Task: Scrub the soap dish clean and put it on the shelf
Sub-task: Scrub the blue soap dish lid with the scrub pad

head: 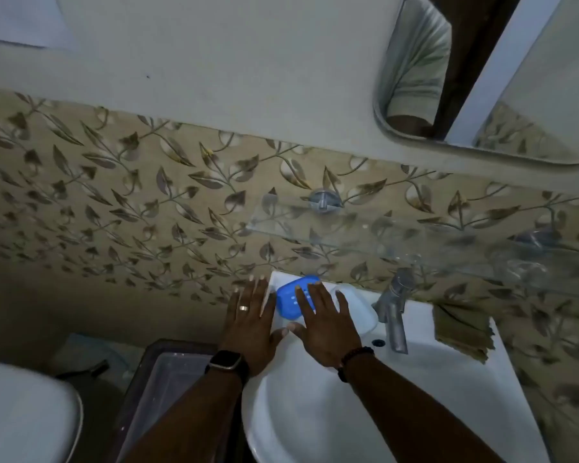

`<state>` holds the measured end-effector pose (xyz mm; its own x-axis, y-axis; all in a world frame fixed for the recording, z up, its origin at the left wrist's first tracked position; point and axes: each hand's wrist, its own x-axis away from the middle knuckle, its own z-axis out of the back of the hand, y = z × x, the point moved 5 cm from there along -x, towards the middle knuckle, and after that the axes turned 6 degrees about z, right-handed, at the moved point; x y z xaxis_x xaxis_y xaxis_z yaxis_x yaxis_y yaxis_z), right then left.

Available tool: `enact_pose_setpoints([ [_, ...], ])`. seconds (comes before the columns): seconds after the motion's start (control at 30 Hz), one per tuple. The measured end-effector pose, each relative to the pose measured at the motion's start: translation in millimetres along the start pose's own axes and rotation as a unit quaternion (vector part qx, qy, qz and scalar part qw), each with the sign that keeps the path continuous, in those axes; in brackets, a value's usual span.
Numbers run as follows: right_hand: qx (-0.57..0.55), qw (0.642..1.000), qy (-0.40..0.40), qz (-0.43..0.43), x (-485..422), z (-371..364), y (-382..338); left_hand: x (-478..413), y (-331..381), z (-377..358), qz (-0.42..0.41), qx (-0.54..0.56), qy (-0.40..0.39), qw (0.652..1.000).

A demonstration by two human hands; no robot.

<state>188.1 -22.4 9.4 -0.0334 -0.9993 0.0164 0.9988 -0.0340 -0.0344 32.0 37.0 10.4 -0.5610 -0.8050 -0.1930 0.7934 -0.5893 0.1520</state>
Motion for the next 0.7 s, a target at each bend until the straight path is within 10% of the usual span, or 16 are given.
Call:
enact_pose_setpoints([
  [0.27,0.124,0.988,0.035,0.081,-11.7,-3.0,5.0,-28.3,19.1,-15.7,-0.019,-0.062,-0.081,0.995],
  [0.7,0.126,0.971,0.163,0.125,-3.4,12.9,-0.5,-17.8,6.7,-1.4,-0.055,-0.027,0.078,0.995],
])
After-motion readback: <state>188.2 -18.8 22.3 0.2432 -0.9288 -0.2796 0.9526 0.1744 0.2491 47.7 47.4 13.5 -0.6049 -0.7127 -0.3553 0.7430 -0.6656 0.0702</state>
